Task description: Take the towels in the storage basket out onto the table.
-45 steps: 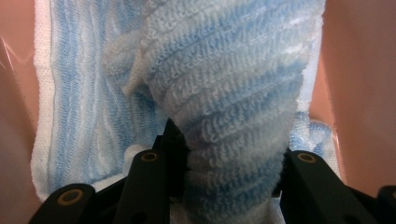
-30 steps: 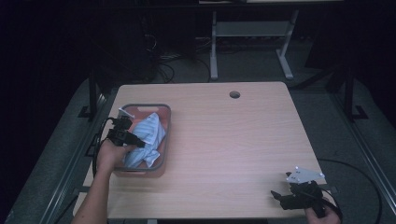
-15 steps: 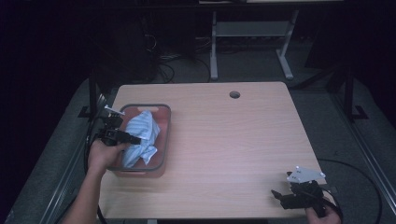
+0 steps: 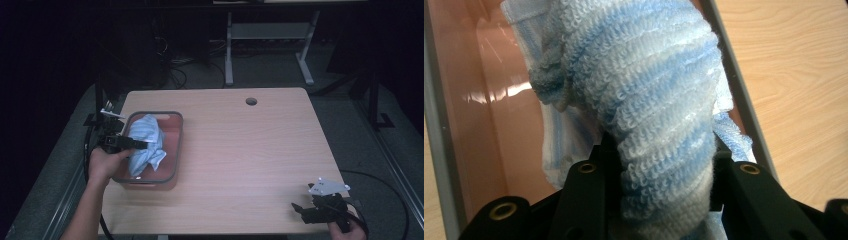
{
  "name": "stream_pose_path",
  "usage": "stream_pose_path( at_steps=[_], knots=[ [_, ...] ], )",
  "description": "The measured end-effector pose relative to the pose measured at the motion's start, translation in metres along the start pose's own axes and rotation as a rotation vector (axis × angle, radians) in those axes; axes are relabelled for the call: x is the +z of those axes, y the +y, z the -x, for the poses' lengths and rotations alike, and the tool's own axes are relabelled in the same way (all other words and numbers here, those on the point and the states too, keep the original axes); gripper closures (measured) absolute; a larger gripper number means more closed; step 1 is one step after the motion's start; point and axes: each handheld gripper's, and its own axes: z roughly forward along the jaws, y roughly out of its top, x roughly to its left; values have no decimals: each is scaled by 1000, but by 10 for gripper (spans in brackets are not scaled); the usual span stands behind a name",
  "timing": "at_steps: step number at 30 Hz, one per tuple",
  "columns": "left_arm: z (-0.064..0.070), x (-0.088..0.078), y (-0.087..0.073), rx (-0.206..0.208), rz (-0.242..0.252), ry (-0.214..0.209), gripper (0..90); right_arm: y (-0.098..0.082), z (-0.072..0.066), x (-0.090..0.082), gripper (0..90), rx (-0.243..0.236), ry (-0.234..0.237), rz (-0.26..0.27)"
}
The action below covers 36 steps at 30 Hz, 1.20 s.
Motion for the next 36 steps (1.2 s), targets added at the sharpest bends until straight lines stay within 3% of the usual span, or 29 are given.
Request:
stream_pose_path(
  at_steps=[8, 27, 36],
  knots=[
    [8, -14, 5, 18, 45, -18, 647, 0, 2, -2, 139, 3, -5, 1],
    [33, -28, 18, 96, 70, -44, 644, -2, 4, -5, 139, 10, -12, 9],
    [41, -32, 22, 114, 88, -60, 644, -2, 5, -5, 139, 11, -12, 7]
  ],
)
